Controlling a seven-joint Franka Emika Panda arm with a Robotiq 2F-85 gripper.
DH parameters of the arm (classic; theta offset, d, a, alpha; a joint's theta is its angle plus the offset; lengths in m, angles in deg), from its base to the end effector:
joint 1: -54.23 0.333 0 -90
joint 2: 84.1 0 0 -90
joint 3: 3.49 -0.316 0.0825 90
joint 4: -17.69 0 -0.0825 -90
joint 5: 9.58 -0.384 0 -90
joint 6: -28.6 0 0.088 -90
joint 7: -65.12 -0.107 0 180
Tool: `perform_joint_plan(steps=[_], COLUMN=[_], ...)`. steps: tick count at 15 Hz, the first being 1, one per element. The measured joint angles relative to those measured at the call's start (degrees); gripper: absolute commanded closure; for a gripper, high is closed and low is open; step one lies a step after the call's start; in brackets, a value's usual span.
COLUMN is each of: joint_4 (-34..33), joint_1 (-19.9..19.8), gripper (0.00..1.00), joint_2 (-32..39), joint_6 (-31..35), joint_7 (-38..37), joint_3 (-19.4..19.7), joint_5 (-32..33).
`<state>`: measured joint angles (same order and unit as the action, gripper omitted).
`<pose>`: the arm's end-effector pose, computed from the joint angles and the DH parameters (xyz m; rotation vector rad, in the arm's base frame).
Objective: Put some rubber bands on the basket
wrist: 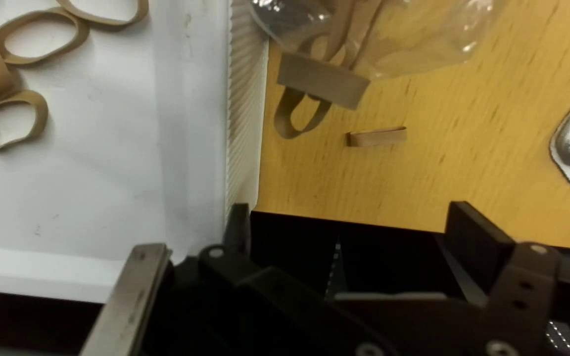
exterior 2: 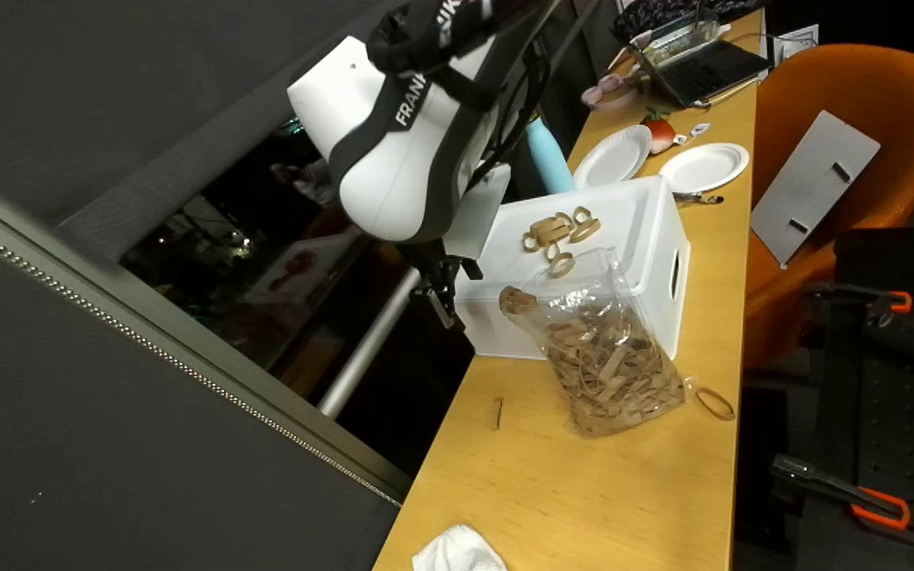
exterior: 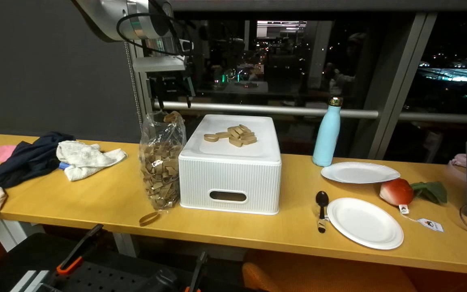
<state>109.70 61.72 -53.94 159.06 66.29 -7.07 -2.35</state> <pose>0.6903 0.1258 0.3376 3.0449 0.4257 0.2338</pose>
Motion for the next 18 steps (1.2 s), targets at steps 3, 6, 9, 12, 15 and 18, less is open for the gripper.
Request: perform_joint_plan(steps=[3, 6, 9, 12, 15, 18], joint_4=[2.63, 5.48, 7.66, 8.64, 9.45, 10.24], joint_1=[0.05, 0.04, -0.21, -0.89, -1.57, -1.88], gripper=[0.0, 0.0, 0.0, 0.0, 0.0, 0.0], joint_2=[-2.07, -4.75, -6.54, -6.87, -6.92, -6.96], joint_6=[0.11, 0.11, 0.11, 0.11, 0.11, 0.17], joint_7=[-1.68, -2.91, -3.29, -3.29, -3.29, -3.29], joint_3=[0.0, 0.01, 0.08, 0.21, 0.29, 0.35], joint_5=[-0.04, -0.54, -1.24, -2.1, -2.25, -2.25])
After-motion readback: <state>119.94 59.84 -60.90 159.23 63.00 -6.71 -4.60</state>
